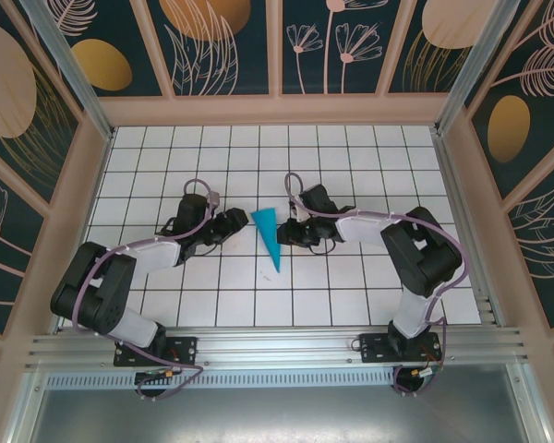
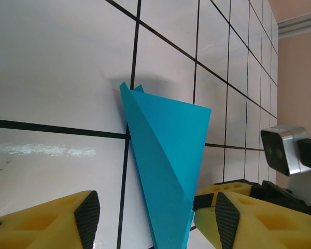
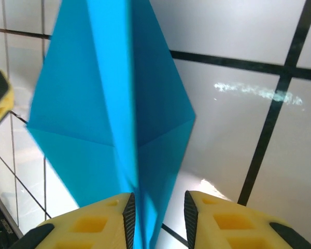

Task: Fold a paper plane with a square sheet of paper (pick it up from the middle)
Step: Move the paper plane to the center of the table.

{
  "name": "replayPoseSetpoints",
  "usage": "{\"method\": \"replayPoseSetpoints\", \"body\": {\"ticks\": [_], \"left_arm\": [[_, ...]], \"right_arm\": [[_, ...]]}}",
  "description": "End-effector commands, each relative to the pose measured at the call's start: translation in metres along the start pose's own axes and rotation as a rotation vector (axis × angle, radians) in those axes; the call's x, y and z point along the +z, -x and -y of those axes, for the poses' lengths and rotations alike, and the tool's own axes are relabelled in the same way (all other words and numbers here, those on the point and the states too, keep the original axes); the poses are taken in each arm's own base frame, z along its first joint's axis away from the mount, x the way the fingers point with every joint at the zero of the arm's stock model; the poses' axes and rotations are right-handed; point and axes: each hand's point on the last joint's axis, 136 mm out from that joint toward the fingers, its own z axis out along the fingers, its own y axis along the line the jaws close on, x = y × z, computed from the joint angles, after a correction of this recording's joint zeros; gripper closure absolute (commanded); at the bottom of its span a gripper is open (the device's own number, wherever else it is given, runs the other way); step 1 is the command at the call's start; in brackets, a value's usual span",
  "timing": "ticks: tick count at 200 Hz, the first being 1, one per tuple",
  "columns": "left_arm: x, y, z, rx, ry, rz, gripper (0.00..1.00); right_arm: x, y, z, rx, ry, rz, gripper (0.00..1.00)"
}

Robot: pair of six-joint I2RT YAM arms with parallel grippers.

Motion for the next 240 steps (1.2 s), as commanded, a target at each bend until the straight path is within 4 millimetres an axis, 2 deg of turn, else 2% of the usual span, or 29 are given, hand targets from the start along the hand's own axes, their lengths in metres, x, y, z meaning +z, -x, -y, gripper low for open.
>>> {"method": "replayPoseSetpoints", "body": {"ticks": [1, 84, 123, 140, 157, 169, 186, 216, 240], "left_arm": [[0.005, -0.005, 0.006, 0.005, -0.033, -0.024, 0.37], [0.009, -0.009, 0.005, 0.004, -0.030, -0.042, 0.38], [0.008, -0.009, 0.005, 0.007, -0.028, -0.044, 0.38], [0.008, -0.010, 0.004, 0.007, -0.025, -0.045, 0.38], [0.007, -0.009, 0.004, 0.006, -0.023, -0.040, 0.38], [0.007, -0.008, 0.004, 0.004, -0.021, -0.031, 0.38], [0.002, -0.003, 0.005, 0.007, -0.009, -0.001, 0.39], [-0.010, 0.009, 0.006, 0.017, 0.021, 0.074, 0.38], [-0.015, 0.013, 0.009, 0.024, 0.026, 0.098, 0.38]], "right_arm": [[-0.014, 0.015, -0.018, -0.014, 0.040, 0.065, 0.65], [0.016, -0.004, -0.018, 0.006, 0.044, -0.018, 0.64], [0.022, -0.007, -0.021, -0.007, 0.035, -0.032, 0.65], [0.022, -0.007, -0.024, -0.017, 0.024, -0.027, 0.69], [0.022, -0.005, -0.023, -0.025, -0.025, -0.018, 0.83], [0.018, -0.001, -0.019, -0.041, -0.113, 0.003, 0.94], [0.004, 0.010, -0.010, -0.071, -0.274, 0.038, 1.00], [-0.038, 0.035, 0.007, -0.103, -0.536, 0.122, 1.00], [-0.043, 0.040, 0.022, -0.099, -0.630, 0.093, 0.98]]}}
